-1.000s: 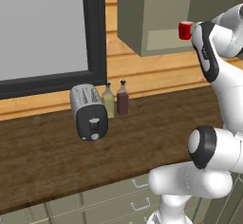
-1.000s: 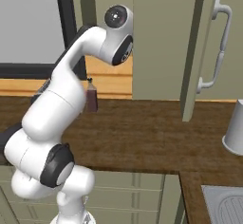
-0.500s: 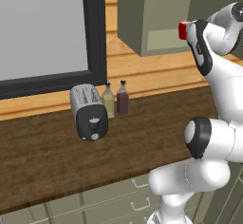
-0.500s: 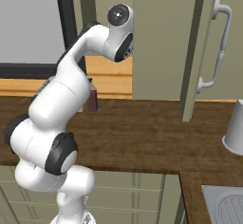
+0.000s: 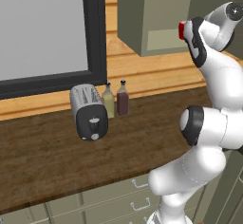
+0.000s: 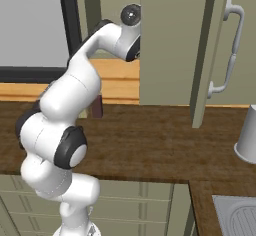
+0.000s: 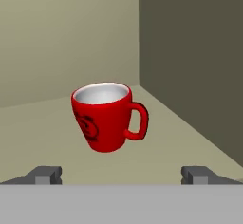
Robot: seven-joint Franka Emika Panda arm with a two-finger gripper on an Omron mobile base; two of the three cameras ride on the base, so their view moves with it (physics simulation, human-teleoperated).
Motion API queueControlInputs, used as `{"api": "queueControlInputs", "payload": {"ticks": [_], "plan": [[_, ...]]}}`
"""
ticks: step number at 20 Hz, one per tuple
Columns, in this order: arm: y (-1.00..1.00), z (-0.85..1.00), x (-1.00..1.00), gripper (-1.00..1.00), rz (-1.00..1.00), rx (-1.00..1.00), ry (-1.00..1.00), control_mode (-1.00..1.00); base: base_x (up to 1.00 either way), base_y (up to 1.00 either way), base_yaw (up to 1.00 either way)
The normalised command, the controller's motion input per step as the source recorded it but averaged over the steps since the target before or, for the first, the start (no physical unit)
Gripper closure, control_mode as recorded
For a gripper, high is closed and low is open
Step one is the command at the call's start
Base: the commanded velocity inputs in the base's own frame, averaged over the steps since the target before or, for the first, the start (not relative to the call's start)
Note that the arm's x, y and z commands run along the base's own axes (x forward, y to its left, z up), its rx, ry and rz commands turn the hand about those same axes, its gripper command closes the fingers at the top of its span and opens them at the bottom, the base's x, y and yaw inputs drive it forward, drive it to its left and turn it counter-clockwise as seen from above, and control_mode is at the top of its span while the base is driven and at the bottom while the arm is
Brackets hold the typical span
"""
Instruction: Gather all objects into one cabinet and sort the glasses and bowls to opposite sides.
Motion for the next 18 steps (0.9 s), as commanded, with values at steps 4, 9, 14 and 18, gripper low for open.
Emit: {"api": "queueControlInputs", "payload": {"ticks": [4, 9, 14, 18], "plan": [[-0.29, -0.17, 0.05, -1.00, 0.07, 0.00, 0.00, -1.00, 0.00, 0.00, 0.00], [-0.24, -0.23, 0.02, -1.00, 0.10, 0.00, 0.00, -1.00, 0.00, 0.00, 0.00], [-0.05, -0.22, 0.15, -1.00, 0.07, 0.00, 0.00, -1.00, 0.00, 0.00, 0.00], [0.00, -0.16, 0.18, -1.00, 0.04, 0.00, 0.00, -1.00, 0.00, 0.00, 0.00]]}}
